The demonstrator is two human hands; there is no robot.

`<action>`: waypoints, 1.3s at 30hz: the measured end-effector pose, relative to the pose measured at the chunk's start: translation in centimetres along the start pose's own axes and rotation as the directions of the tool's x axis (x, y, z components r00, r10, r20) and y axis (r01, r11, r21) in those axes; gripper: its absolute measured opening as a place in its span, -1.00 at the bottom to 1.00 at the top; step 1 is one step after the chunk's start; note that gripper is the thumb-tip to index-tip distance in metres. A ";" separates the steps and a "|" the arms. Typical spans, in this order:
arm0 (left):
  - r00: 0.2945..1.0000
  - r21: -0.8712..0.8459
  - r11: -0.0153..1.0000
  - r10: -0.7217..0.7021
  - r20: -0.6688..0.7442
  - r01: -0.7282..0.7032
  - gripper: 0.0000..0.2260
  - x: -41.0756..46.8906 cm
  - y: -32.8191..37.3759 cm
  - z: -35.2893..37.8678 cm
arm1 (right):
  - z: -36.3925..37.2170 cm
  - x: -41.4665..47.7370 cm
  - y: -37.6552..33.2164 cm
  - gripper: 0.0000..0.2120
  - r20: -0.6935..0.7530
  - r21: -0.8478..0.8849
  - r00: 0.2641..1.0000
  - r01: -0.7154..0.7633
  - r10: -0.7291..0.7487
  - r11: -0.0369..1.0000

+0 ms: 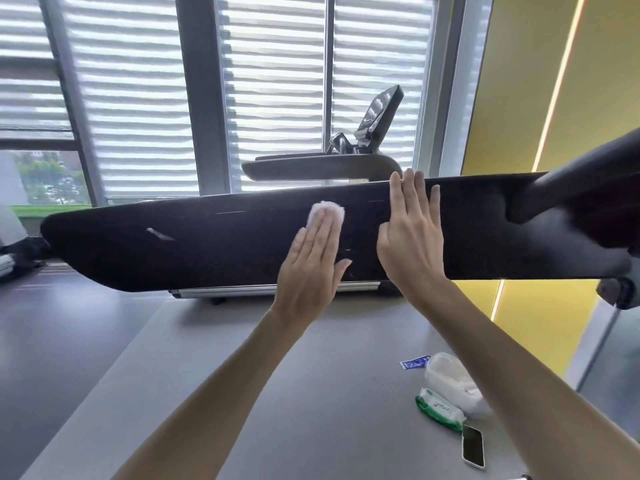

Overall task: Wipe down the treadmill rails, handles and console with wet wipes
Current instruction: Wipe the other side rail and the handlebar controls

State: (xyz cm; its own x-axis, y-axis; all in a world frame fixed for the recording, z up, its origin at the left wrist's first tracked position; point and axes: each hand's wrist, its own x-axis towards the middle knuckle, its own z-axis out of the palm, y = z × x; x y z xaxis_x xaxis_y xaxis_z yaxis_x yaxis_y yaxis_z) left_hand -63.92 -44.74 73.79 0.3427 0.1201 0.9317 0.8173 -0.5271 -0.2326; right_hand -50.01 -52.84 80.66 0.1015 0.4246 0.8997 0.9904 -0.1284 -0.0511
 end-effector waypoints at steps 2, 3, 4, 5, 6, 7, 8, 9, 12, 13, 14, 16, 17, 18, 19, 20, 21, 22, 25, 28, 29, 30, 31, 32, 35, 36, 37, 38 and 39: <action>0.975 -0.024 0.975 -0.222 -0.028 0.222 -0.49 -0.8 -1.7 -0.3 | 0.1 0.0 -0.6 -0.39 -0.017 -0.008 1.000 -0.016 0.016 1.000; 0.944 -0.080 0.942 -0.329 -0.036 0.325 -0.49 -0.8 -1.5 -0.5 | 0.2 0.0 -1.0 -0.40 -0.033 -0.011 0.999 -0.004 0.004 1.000; 0.913 -0.152 0.906 -0.405 -0.044 0.394 -0.49 -0.3 -0.6 -0.7 | 0.5 -0.2 -1.6 -0.41 -0.045 -0.011 0.999 0.024 -0.024 1.000; 0.901 -0.198 0.887 -0.432 -0.037 0.417 -0.49 0.3 0.6 -0.6 | 0.7 -0.3 -2.4 -0.41 -0.050 -0.005 0.997 0.066 -0.066 0.998; 0.917 -0.206 0.900 -0.398 -0.023 0.385 -0.51 0.8 1.7 -0.4 | 0.9 -0.4 -3.3 -0.42 -0.055 0.007 0.992 0.114 -0.114 0.993; 0.949 -0.186 0.933 -0.314 -0.007 0.307 -0.52 1.0 2.3 -0.3 | 1.2 -0.4 -4.2 -0.44 -0.063 0.024 0.985 0.161 -0.160 0.987; 0.978 -0.147 0.968 -0.206 0.005 0.205 -0.51 0.9 2.2 -0.1 | 1.3 -0.3 -5.0 -0.47 -0.070 0.045 0.978 0.201 -0.198 0.979; 0.993 -0.103 0.987 -0.119 0.025 0.121 -0.49 0.7 1.4 0.0 | 1.4 -0.2 -5.8 -0.49 -0.066 0.066 0.972 0.228 -0.223 0.972; 0.995 -0.011 0.995 -0.097 0.021 0.097 -0.52 -0.8 -2.4 -0.6 | 1.8 -0.1 -6.7 -0.49 0.005 0.125 0.973 0.230 -0.232 0.965; 0.989 0.010 0.989 -0.149 0.010 0.149 -0.51 -1.4 -3.6 -1.0 | 2.0 -0.2 -6.6 -0.48 0.016 0.130 0.972 0.230 -0.234 0.964; 0.978 0.017 0.978 -0.207 0.007 0.207 -0.50 -2.0 -4.6 -1.3 | 2.2 -0.3 -6.3 -0.48 0.008 0.124 0.970 0.239 -0.242 0.963; 0.949 -0.007 0.949 -0.316 -0.003 0.316 -0.48 -2.8 -5.9 -1.6 | 2.4 -0.4 -6.2 -0.49 -0.035 0.113 0.966 0.259 -0.256 0.959; 0.926 -0.034 0.925 -0.378 -0.013 0.377 -0.48 -2.8 -5.9 -1.7 | 2.6 -0.4 -6.3 -0.50 -0.053 0.117 0.967 0.252 -0.248 0.961; 0.896 -0.067 0.895 -0.443 -0.018 0.441 -0.48 -2.5 -5.3 -1.7 | 2.8 -0.4 -6.7 -0.51 -0.066 0.128 0.972 0.234 -0.227 0.964; 0.880 -0.098 0.877 -0.474 -0.017 0.471 -0.48 -2.0 -4.5 -1.8 | 2.9 -0.5 -7.2 -0.51 -0.073 0.142 0.977 0.210 -0.202 0.967; 0.895 -0.118 0.889 -0.445 -0.002 0.442 -0.48 -1.6 -3.7 -1.8 | 3.1 -0.5 -7.7 -0.51 -0.083 0.149 0.981 0.188 -0.177 0.971; 0.938 -0.120 0.931 -0.345 0.021 0.345 -0.49 -1.5 -3.2 -1.6 | 3.2 -0.6 -8.1 -0.51 -0.096 0.145 0.983 0.172 -0.159 0.974; 0.979 -0.091 0.975 -0.198 0.044 0.201 -0.50 -1.7 -3.3 -1.4 | 3.3 -0.7 -8.3 -0.51 -0.110 0.133 0.982 0.166 -0.152 0.977; 0.996 0.048 0.999 -0.010 0.085 0.006 -0.51 -2.8 -7.1 -1.6 | 3.7 -0.9 -8.1 -0.51 -0.126 0.101 0.975 0.194 -0.181 0.976; 0.951 0.057 0.950 -0.308 0.010 0.307 -0.49 -3.1 -9.3 -2.5 | 4.1 -0.8 -8.1 -0.50 -0.127 0.078 0.972 0.206 -0.195 0.975; 0.926 0.019 0.926 -0.377 -0.006 0.377 -0.48 -2.9 -8.9 -2.6 | 4.2 -0.8 -8.3 -0.50 -0.126 0.077 0.974 0.199 -0.188 0.977; 0.912 -0.016 0.912 -0.409 -0.012 0.409 -0.48 -2.6 -8.2 -2.6 | 4.3 -0.8 -8.4 -0.50 -0.126 0.076 0.976 0.191 -0.180 0.979; 0.917 -0.036 0.917 -0.398 -0.008 0.398 -0.48 -2.4 -7.5 -2.5 | 4.3 -0.8 -8.5 -0.50 -0.126 0.072 0.977 0.184 -0.174 0.980; 0.940 -0.034 0.939 -0.341 0.008 0.341 -0.48 -2.3 -6.9 -2.3 | 4.4 -0.8 -8.6 -0.50 -0.126 0.063 0.977 0.180 -0.171 0.982; 0.994 0.045 0.999 -0.022 0.109 0.017 -0.49 -2.9 -7.6 -2.1 | 4.5 -0.9 -8.5 -0.50 -0.134 0.059 0.976 0.183 -0.174 0.981; 0.991 0.074 0.996 0.040 0.128 -0.050 -0.49 -3.2 -8.5 -2.3 | 4.5 -0.9 -8.6 -0.50 -0.139 0.071 0.976 0.181 -0.171 0.981; 0.991 0.104 0.993 0.045 0.125 -0.059 -0.49 -3.5 -9.5 -2.5 | 4.4 -0.8 -8.7 -0.50 -0.144 0.085 0.976 0.177 -0.163 0.981; 0.994 0.122 0.993 -0.010 0.104 -0.002 -0.49 -3.7 -10.3 -2.8 | 4.4 -0.8 -8.9 -0.50 -0.148 0.096 0.977 0.168 -0.152 0.981; 0.991 0.114 0.988 -0.114 0.073 0.105 -0.48 -3.8 -10.8 -3.1 | 4.3 -0.7 -9.1 -0.50 -0.148 0.102 0.979 0.153 -0.137 0.983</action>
State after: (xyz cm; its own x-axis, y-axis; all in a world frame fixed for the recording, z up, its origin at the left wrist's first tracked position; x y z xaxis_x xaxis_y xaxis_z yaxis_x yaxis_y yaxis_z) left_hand -75.51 -42.06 73.60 0.2806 0.2404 0.9292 0.8962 -0.4123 -0.1640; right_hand -58.67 -48.12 78.61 -0.0501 0.3003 0.9525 0.9986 0.0303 0.0430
